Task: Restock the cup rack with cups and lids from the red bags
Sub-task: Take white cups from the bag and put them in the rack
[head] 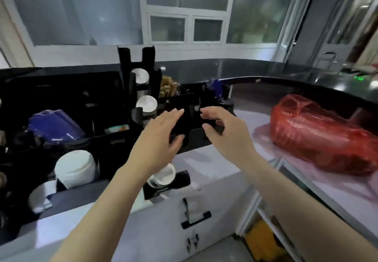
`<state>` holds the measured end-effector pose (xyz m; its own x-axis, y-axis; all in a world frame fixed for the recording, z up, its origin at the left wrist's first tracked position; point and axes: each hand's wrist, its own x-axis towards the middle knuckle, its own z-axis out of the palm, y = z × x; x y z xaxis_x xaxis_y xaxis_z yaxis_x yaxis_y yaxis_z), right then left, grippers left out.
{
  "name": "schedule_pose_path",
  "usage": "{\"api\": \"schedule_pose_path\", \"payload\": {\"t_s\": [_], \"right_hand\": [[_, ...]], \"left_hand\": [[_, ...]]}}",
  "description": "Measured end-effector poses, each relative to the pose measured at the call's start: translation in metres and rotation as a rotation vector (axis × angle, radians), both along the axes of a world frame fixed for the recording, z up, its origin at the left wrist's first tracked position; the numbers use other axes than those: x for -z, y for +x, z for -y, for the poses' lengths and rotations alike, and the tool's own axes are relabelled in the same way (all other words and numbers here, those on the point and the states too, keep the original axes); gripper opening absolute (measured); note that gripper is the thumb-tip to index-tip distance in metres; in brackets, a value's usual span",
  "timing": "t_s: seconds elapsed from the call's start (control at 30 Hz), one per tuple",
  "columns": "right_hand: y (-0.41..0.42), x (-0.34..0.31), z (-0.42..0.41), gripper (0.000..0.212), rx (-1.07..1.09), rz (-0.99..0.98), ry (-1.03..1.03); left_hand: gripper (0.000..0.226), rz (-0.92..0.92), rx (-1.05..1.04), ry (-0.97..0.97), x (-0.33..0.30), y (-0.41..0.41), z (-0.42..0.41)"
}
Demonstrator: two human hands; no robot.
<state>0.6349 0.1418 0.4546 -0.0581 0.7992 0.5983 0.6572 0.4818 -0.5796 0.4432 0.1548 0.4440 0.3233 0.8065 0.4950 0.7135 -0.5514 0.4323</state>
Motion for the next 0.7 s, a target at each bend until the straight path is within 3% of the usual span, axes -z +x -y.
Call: {"api": "schedule_pose_path", "payload": {"t_s": [0.33, 0.7], "right_hand": [[0.22, 0.042, 0.09, 0.024, 0.391, 0.048, -0.116], [0.373, 0.078, 0.177, 0.021, 0.739, -0.014, -0.247]], "left_hand": [[0.059, -0.001, 0.289, -0.086, 0.037, 0.231, 0.022], [0.058, -0.082, 0.597, -0.211, 0.064, 0.411, 0.043]]}}
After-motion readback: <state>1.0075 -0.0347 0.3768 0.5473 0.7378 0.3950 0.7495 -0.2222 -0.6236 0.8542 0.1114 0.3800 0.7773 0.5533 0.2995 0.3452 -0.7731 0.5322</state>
